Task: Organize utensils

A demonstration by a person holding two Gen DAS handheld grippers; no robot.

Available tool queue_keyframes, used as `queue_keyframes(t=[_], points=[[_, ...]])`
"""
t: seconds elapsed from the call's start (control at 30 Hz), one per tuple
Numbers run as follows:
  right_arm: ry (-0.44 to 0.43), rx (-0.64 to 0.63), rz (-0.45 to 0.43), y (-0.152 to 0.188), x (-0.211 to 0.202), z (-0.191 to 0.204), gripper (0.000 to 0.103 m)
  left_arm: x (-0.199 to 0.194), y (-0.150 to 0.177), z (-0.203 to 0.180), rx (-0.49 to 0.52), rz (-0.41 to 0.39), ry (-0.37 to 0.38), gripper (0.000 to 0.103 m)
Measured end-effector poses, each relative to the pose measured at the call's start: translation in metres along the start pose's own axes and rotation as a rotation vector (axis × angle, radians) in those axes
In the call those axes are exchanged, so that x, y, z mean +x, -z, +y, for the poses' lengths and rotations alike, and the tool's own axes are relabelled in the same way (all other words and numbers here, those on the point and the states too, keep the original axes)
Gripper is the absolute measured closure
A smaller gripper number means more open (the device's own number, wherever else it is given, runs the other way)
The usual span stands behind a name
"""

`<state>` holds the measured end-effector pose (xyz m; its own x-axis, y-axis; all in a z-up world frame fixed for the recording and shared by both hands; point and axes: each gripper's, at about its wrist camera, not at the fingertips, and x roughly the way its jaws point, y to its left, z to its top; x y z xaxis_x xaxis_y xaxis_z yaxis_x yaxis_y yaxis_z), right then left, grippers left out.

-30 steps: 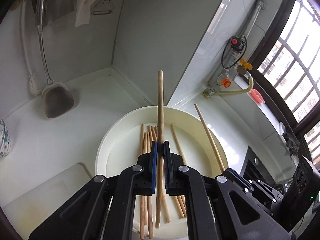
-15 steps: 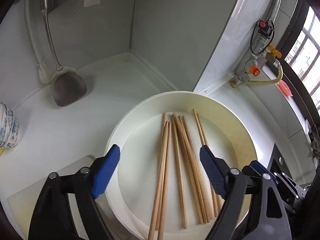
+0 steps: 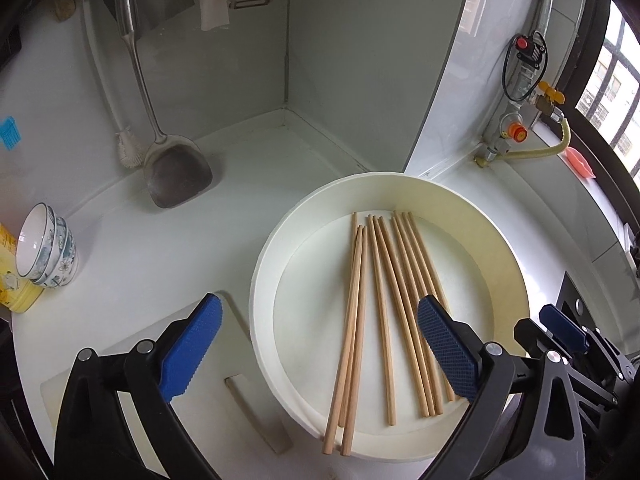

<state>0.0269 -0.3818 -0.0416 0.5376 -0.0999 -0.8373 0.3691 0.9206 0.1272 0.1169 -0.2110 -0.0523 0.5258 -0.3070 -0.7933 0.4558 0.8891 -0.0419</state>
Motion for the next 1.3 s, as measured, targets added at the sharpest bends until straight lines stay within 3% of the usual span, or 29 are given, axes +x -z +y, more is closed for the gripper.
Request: queue_keyframes(t=[0.2,0.7,0.93,1.3], points=[[0.013,-0.001,0.008,0.005,-0.011,0.008,0.046,-0.016,0.007,0.007,-0.022,0.006,-0.060,0.006],[0.060,0.006,0.012,0.017,-0.042,0.031,0.034,-0.061,0.024,0.016,-0.026,-0.032,-0.121,0.006],[0.077,0.003,0.014,0.020,-0.049,0.037,0.034,-0.072,0.028,0.026,-0.073,-0.045,-0.106,0.006],[0.090,0.001,0.025,0.020,-0.054,0.048,0.034,-0.079,0.035,0.031,-0.052,-0.055,-0.135,0.006]])
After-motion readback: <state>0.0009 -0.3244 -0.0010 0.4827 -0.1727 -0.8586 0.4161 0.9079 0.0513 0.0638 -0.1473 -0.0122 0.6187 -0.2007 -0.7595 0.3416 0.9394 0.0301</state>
